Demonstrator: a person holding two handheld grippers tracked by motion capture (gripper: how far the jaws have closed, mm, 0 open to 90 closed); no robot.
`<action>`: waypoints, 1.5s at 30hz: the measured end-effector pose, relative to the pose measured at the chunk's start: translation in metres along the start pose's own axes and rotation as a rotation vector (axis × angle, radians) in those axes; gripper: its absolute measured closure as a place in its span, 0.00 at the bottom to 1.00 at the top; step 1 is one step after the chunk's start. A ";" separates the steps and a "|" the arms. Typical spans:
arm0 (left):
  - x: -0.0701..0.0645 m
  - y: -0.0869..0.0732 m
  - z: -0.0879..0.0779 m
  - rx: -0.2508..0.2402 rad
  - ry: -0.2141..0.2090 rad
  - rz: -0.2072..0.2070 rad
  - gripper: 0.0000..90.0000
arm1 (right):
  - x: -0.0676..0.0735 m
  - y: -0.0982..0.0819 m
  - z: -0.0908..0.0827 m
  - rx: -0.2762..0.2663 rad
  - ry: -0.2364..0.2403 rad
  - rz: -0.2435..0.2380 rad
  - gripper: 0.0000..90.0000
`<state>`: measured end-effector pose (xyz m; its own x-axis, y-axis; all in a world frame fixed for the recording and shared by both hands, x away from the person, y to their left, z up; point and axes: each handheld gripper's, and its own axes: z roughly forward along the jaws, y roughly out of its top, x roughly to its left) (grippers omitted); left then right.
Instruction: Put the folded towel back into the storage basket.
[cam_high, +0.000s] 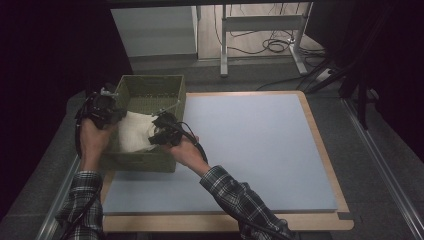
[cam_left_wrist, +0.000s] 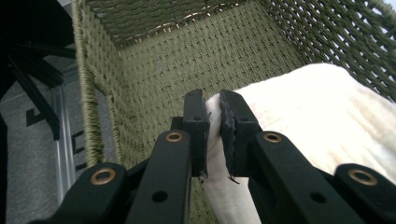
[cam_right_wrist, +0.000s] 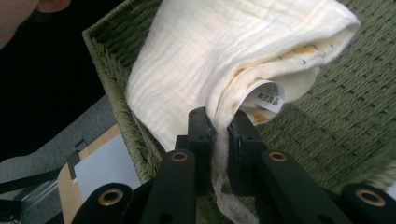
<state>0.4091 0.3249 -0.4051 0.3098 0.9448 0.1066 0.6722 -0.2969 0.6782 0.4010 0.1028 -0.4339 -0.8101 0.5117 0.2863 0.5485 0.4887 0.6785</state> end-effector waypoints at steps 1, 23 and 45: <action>0.000 -0.001 0.003 0.001 -0.003 -0.001 0.90 | 0.000 0.000 0.001 0.004 -0.004 0.002 0.90; -0.015 -0.002 0.030 -0.009 -0.011 -0.007 0.68 | -0.004 -0.001 0.010 0.036 -0.016 0.074 0.72; -0.021 0.000 0.039 0.029 -0.104 -0.085 0.34 | -0.004 -0.002 -0.024 0.019 -0.029 -0.087 0.44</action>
<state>0.4284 0.2999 -0.4358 0.3183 0.9476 -0.0274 0.7178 -0.2220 0.6600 0.3983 0.0833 -0.4199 -0.8488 0.4864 0.2071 0.4801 0.5453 0.6871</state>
